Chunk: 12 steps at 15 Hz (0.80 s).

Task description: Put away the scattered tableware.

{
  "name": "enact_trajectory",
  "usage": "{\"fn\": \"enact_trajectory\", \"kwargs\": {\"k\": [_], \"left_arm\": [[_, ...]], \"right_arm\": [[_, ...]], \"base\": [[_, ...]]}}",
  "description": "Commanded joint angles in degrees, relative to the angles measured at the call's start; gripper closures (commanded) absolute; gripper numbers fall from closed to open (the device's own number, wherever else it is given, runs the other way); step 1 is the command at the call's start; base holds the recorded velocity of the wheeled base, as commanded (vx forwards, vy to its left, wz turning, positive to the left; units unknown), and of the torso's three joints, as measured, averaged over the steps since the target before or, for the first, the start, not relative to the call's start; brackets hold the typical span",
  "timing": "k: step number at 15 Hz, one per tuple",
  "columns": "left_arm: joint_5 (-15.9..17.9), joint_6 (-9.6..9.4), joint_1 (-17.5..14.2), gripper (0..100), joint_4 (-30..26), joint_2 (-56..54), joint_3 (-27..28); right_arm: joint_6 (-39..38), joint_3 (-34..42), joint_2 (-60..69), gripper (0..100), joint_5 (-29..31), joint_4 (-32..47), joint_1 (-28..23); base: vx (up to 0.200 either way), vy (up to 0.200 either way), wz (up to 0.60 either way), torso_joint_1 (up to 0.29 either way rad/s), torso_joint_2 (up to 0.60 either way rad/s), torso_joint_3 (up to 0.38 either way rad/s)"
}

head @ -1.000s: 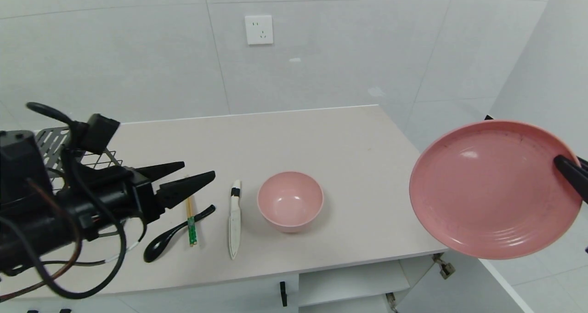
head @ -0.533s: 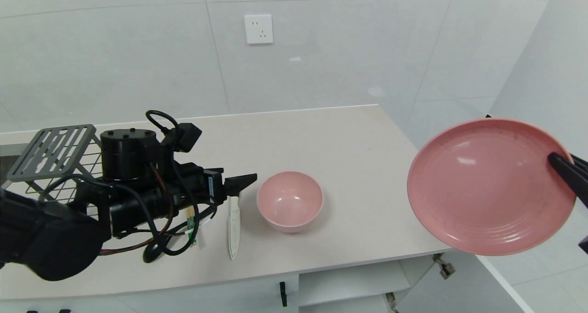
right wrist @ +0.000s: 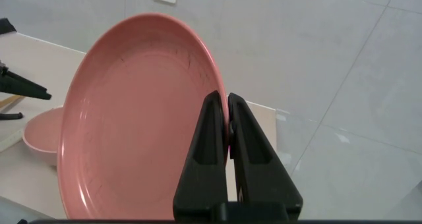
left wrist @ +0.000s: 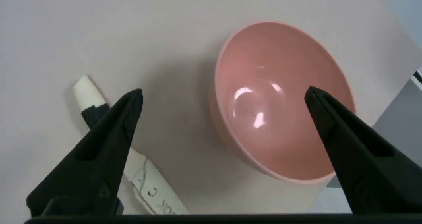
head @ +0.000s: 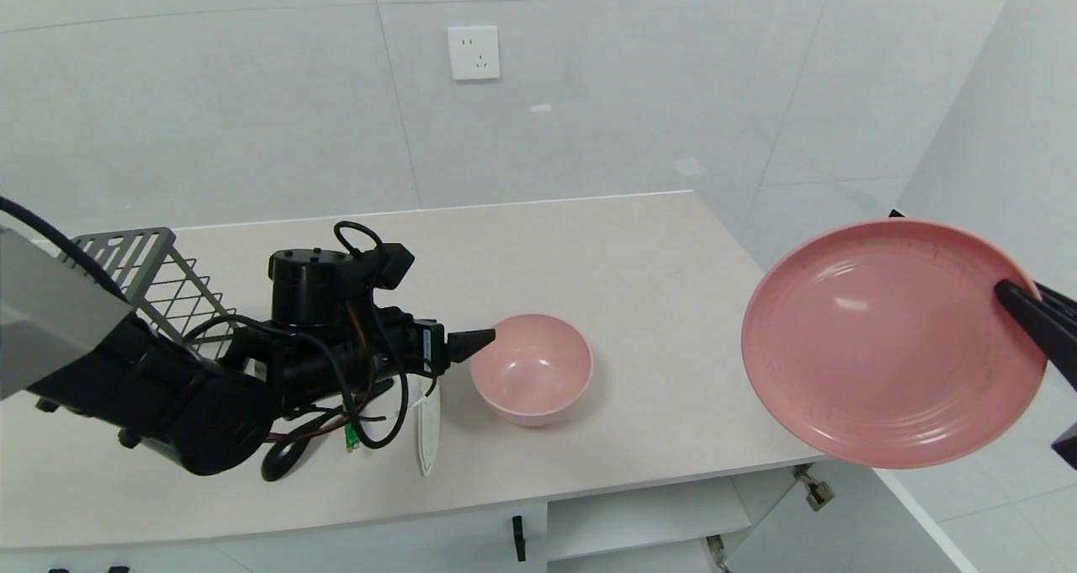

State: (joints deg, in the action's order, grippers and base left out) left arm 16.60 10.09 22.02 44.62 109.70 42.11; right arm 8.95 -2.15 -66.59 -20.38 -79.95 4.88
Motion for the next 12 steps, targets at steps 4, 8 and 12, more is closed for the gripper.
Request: {"fn": "enact_trajectory", "kwargs": {"k": [4, 8, 12], "left_arm": [[-0.52, 0.19, 1.45, 0, 3.81, 7.28, 2.37], [-1.84, 0.28, 1.98, 0, 5.48, 10.53, 3.16], [-1.84, 0.28, 2.51, 0, 5.48, 10.53, 3.07]], "right_arm": [[0.02, -0.23, -1.18, 100, -0.01, -1.35, 0.05], [0.02, -0.23, -1.62, 100, -0.01, -1.53, 0.05], [0.02, -0.14, -2.15, 100, -0.01, -1.62, 0.13]], "base": [[0.0, 0.0, 0.0, 0.0, 0.0, 0.0], [0.0, 0.0, 0.0, 0.0, 0.0, 0.0], [0.0, 0.0, 0.0, 0.0, 0.0, 0.0]]}}
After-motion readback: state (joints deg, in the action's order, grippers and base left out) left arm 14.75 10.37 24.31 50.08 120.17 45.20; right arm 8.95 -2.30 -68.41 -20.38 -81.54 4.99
